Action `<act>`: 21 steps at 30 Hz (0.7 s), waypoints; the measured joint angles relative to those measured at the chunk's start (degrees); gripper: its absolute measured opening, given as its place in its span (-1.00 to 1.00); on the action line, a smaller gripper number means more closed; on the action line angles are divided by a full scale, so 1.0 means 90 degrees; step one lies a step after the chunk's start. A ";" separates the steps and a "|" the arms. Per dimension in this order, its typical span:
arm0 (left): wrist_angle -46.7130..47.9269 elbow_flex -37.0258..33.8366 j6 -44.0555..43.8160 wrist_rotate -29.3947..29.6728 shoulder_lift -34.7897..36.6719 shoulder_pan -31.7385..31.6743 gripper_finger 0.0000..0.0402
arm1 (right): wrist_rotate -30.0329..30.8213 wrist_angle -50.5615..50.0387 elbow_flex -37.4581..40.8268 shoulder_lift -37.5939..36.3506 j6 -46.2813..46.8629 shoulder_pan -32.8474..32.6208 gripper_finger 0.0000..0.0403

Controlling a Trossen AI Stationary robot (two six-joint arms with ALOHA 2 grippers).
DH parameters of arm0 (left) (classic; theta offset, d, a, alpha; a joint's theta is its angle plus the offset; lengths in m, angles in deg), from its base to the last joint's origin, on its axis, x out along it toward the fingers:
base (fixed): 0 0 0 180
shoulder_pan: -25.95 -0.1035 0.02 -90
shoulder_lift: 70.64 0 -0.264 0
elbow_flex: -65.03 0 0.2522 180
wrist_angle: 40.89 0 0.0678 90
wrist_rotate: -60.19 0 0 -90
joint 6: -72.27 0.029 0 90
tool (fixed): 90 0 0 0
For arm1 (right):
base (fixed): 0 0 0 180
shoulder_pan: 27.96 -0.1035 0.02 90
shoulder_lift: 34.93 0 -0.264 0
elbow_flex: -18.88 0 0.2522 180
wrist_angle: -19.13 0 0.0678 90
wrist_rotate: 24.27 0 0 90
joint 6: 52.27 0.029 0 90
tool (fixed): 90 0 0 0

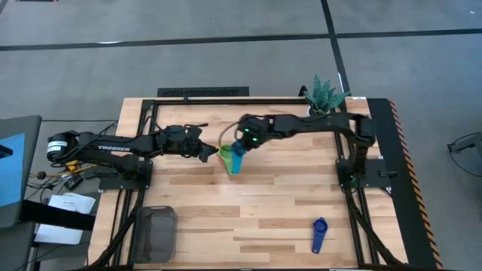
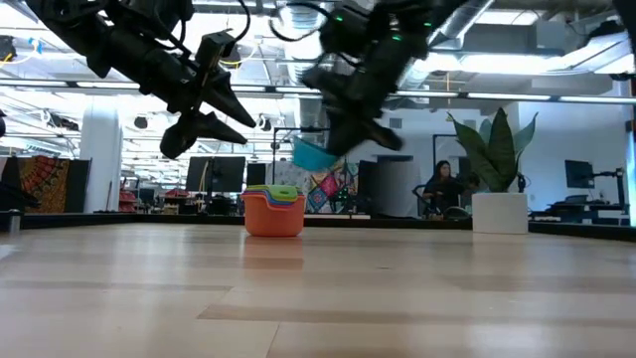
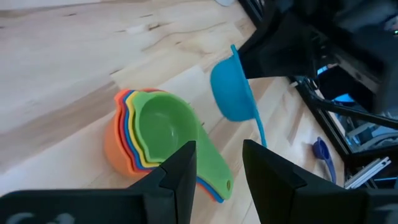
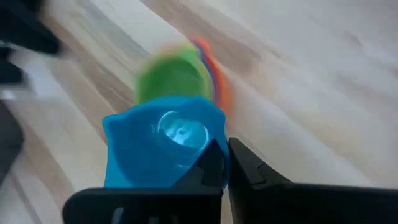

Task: Nest measuring cups in basket
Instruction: Stack the light blue measuring cup on top of the green measuring cup

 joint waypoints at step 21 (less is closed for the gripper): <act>0.0059 0.0000 -0.0322 0.0232 0.0000 0.0121 -0.41 | -0.0663 -0.0793 -0.1739 0.1481 -0.1454 -0.0005 -0.83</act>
